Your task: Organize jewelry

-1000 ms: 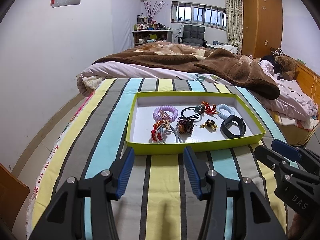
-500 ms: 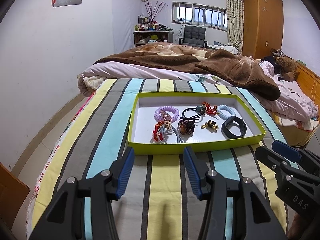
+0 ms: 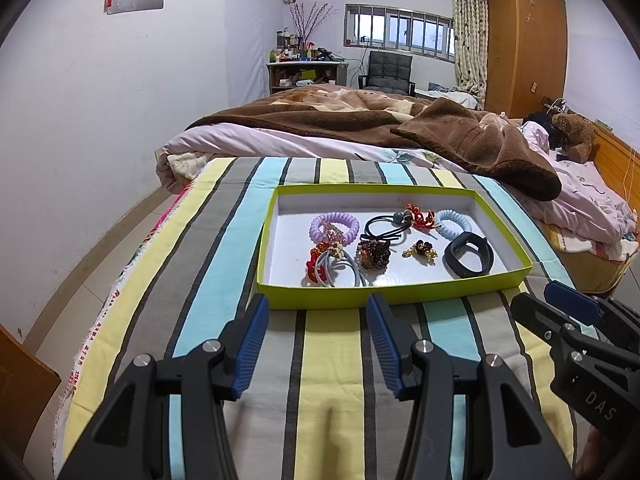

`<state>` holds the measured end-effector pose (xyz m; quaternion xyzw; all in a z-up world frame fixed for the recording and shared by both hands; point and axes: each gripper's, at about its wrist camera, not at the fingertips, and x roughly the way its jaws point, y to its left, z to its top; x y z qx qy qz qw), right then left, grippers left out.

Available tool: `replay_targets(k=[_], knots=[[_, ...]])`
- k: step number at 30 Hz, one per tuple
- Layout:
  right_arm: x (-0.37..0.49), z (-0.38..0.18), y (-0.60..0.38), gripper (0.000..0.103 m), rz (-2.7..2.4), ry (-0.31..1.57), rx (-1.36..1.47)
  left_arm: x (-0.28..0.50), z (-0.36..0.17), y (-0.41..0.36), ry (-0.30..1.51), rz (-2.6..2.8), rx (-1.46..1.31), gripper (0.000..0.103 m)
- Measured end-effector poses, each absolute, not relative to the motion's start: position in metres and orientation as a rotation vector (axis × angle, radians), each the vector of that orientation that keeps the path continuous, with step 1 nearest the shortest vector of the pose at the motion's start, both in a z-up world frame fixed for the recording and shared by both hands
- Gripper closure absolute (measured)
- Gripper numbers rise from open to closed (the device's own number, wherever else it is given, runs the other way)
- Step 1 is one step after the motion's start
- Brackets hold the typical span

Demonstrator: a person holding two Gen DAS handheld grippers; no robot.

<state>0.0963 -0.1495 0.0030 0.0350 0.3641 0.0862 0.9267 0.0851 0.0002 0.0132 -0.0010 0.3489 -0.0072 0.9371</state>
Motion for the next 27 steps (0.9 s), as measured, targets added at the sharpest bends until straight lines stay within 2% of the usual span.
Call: replay_targets(k=[27], knots=[[0.0958, 0.0021, -0.1479, 0.052, 0.177, 0.747, 0.073, 0.0852, 0.0128, -0.0006, 0.719, -0.027, -0.014, 0.05]])
